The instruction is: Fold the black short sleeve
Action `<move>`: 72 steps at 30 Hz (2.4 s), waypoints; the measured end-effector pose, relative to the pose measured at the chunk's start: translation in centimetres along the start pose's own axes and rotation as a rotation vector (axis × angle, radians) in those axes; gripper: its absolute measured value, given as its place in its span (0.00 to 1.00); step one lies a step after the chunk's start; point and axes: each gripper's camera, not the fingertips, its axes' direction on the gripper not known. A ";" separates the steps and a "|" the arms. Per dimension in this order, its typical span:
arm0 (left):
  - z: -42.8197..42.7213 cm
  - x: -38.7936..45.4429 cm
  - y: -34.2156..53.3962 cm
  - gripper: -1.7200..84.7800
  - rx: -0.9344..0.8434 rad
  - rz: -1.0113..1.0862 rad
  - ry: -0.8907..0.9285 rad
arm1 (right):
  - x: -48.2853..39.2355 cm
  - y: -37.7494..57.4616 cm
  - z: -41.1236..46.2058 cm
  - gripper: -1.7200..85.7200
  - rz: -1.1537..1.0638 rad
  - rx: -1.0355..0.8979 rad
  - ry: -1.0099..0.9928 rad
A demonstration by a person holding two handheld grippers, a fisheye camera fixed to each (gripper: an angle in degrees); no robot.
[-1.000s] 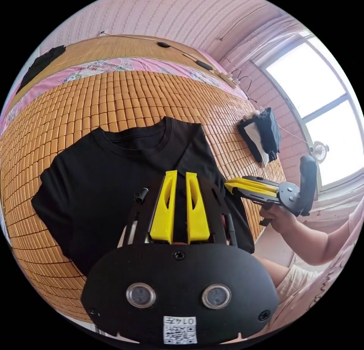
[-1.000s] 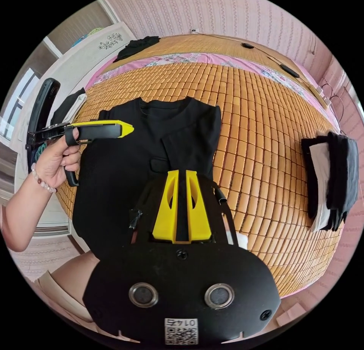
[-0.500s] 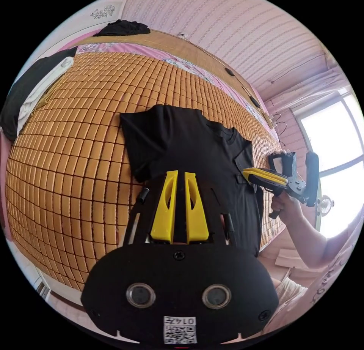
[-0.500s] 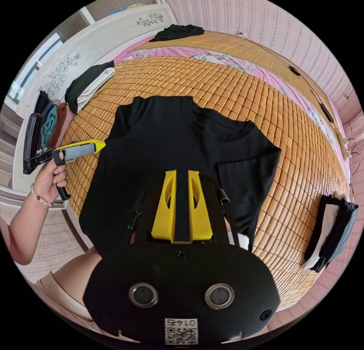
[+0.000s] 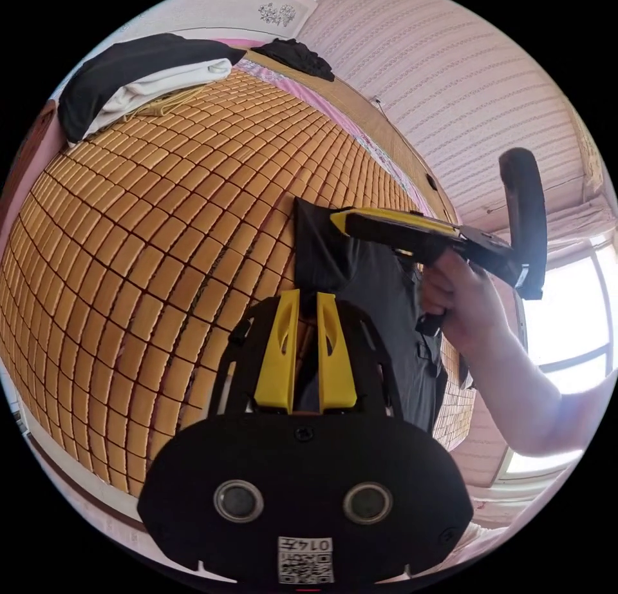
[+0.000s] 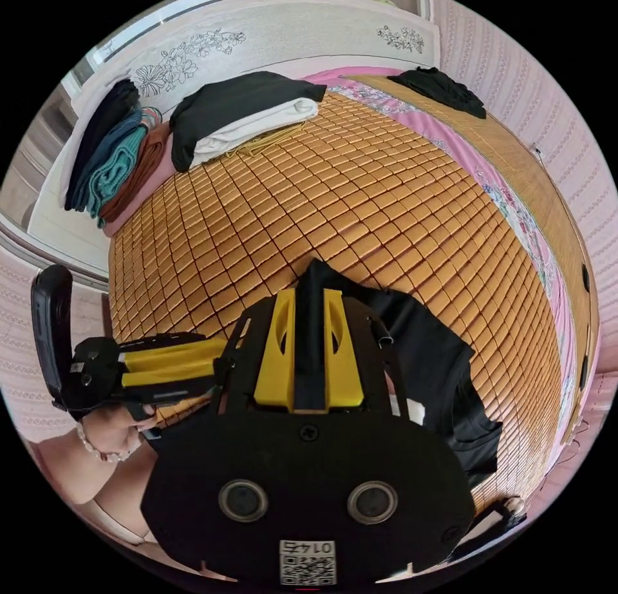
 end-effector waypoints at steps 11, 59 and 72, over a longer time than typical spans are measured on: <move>0.7 0.7 -0.8 0.01 -0.062 0.096 -0.106 | 2.2 -0.9 0.9 0.02 0.144 0.037 -0.019; 5.6 14.1 -1.6 0.03 -0.317 0.606 -0.129 | 18.3 6.0 -6.1 0.02 0.254 0.026 -0.075; 2.9 9.9 -4.6 0.07 -0.262 0.413 -0.098 | 17.0 1.8 -4.7 0.08 0.107 0.045 -0.069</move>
